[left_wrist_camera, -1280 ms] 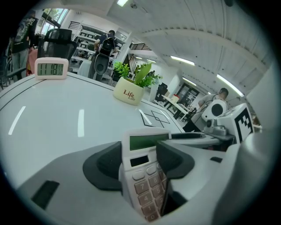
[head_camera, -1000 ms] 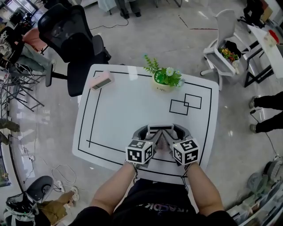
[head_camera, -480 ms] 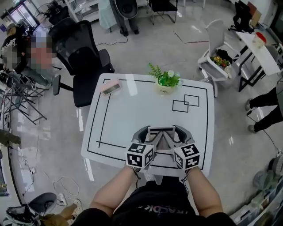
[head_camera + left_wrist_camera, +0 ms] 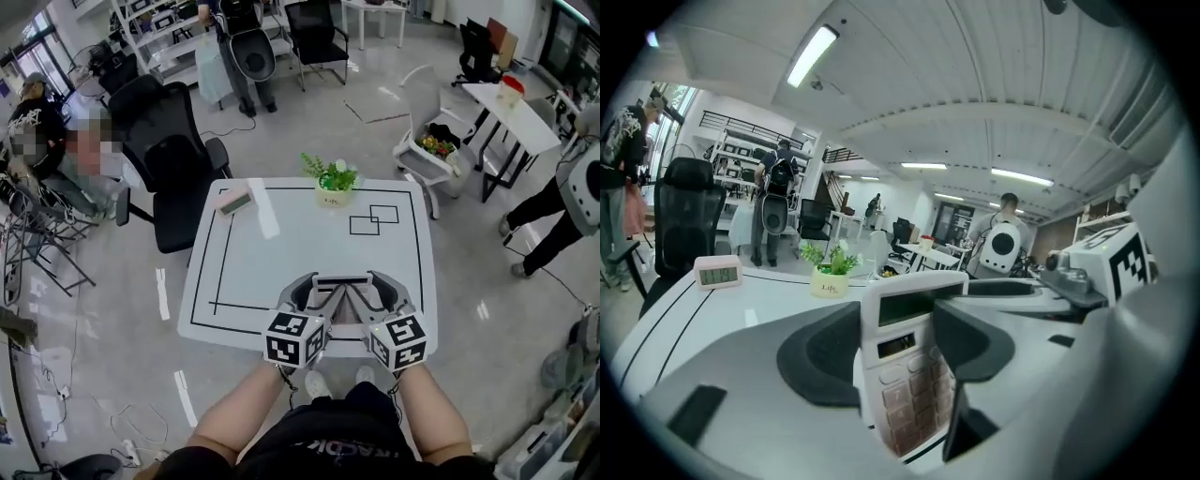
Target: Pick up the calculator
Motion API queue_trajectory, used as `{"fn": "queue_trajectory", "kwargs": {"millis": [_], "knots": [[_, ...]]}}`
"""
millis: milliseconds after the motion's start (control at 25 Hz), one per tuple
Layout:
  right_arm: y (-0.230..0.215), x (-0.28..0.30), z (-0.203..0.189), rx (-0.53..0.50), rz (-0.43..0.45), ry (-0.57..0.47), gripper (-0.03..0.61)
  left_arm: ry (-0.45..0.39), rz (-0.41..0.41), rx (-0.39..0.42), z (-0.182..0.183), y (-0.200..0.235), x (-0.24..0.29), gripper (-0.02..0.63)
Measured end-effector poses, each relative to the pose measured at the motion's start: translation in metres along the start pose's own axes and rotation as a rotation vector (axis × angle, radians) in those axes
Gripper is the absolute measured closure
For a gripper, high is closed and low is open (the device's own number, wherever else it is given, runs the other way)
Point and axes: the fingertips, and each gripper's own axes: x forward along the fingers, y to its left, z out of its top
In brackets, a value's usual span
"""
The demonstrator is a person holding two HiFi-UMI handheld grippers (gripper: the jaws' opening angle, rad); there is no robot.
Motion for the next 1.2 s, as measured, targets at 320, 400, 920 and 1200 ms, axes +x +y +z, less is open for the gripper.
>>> {"fn": "queue_trajectory", "kwargs": {"millis": [320,400,920,1200], "knots": [[0.006,-0.070,0.001,-0.054,0.018,-0.039,0.390,-0.059,0.017,0.013,-0.006,-0.064,-0.032,0.374],[0.003,-0.094,-0.004,-0.059,0.032,-0.044,0.390,-0.067,0.029,0.012,-0.012,-0.086,-0.038,0.374],[0.016,-0.213,-0.066,-0.086,0.192,-0.002,0.390,-0.071,0.179,-0.059,-0.089,-0.197,-0.090,0.374],[0.024,-0.227,-0.077,-0.071,0.233,-0.010,0.390,-0.063,0.225,-0.051,-0.100,-0.208,-0.103,0.374]]}}
